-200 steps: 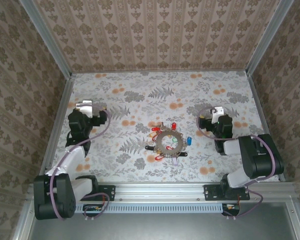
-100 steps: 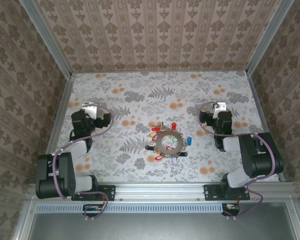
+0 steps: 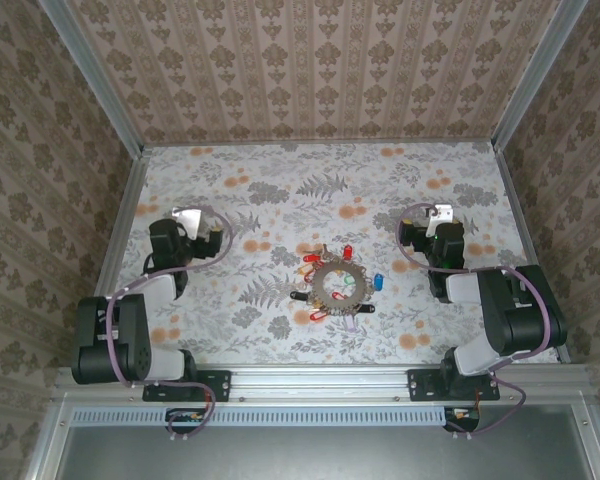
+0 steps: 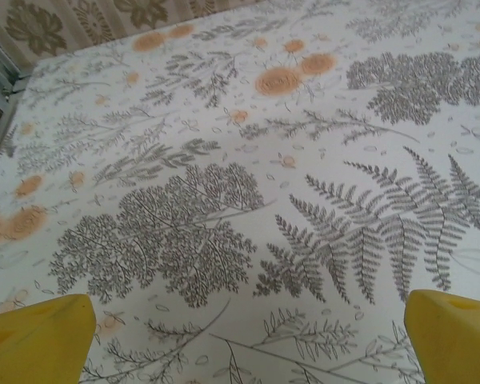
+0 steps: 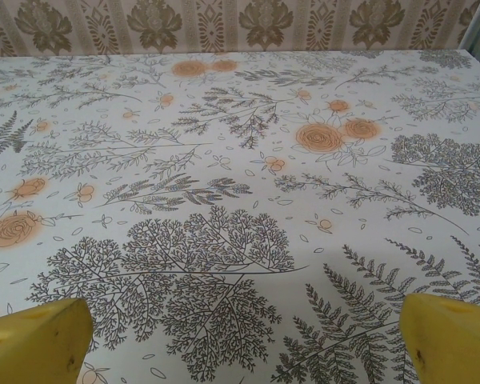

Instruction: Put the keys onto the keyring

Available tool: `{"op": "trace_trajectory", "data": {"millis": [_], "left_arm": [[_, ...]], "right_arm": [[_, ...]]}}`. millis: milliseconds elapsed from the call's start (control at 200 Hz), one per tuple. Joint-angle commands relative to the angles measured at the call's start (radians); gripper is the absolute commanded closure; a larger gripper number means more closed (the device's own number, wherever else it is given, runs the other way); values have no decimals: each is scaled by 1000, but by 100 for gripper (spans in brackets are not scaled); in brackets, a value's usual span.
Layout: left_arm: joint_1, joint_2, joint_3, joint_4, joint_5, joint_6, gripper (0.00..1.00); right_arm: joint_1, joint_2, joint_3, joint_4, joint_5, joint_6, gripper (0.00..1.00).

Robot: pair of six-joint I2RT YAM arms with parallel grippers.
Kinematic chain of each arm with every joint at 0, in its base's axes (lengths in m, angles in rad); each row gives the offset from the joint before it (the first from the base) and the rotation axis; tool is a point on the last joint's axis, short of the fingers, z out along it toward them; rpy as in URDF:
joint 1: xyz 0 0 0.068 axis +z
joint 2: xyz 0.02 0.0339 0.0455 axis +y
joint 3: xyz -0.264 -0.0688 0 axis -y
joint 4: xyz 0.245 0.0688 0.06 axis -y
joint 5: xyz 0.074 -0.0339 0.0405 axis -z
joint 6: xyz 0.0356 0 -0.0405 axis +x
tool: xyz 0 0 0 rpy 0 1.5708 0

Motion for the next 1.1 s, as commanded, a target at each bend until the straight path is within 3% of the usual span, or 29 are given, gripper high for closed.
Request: {"op": "trace_trajectory", "data": {"millis": [0,105,205,305,400,450,575,630,665,715,980,1095], "left_arm": [[17,-18,-16,28,72,31,0],[19,-46,-45,69,69,-8,0],[15,-90,-69,159,190,-59,0],[25,-19,-12,112,183,-79,0],[26,65,-60,252,229,-59,0],[26,97,-101,378,200,-69,0],[33,94,-85,333,173,-88,0],[33,153,-55,329,69,-127,0],[34,204,-71,435,14,-144,0],[32,161,-57,330,-52,-176,0],[7,174,-58,353,-9,-128,0],[4,173,-55,347,-44,-135,0]], "right_arm": [[2,1,11,5,20,14,0],[2,1,11,5,20,14,0],[2,1,12,4,20,14,0],[2,1,12,4,19,14,0],[2,1,11,4,19,15,0],[3,1,11,4,20,15,0],[2,1,11,4,20,14,0],[2,1,12,4,19,14,0],[2,1,11,4,19,14,0],[2,1,12,4,19,14,0],[2,1,12,4,20,12,0],[2,1,12,4,20,13,0]]}}
